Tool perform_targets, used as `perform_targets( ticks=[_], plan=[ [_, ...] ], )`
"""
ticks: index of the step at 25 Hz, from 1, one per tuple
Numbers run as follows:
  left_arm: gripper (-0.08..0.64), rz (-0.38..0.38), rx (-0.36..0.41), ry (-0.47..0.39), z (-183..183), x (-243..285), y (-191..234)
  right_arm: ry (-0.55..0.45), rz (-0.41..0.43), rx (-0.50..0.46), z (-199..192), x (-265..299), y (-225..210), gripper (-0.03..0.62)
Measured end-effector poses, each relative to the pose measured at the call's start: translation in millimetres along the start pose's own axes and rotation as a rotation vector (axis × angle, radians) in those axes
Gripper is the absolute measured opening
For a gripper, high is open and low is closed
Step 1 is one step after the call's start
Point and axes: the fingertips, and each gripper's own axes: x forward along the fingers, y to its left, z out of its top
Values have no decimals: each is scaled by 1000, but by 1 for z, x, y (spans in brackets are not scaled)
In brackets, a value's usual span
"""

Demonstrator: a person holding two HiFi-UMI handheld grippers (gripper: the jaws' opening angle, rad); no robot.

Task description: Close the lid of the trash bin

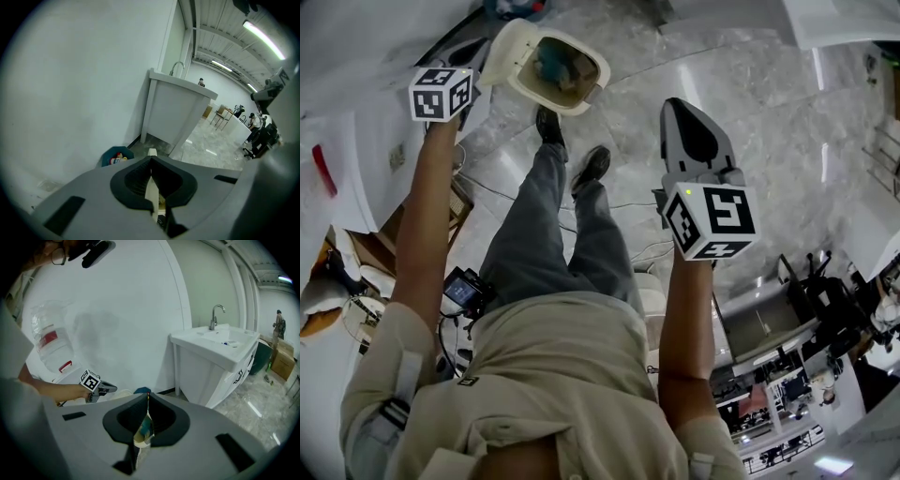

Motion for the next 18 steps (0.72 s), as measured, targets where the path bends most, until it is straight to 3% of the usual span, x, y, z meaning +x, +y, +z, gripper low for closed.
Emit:
perform_targets(
  ticks=[5, 12, 18],
  plan=[
    [15, 0, -10, 29, -12, 8, 1, 14, 2, 11, -7, 5, -2, 25],
    [15, -22, -36, 6, -13, 11, -5, 22, 7, 19, -15, 10, -4, 26],
    [15, -113, -58, 2, -19, 18, -43, 27, 5, 29, -20, 11, -9, 26]
  ],
)
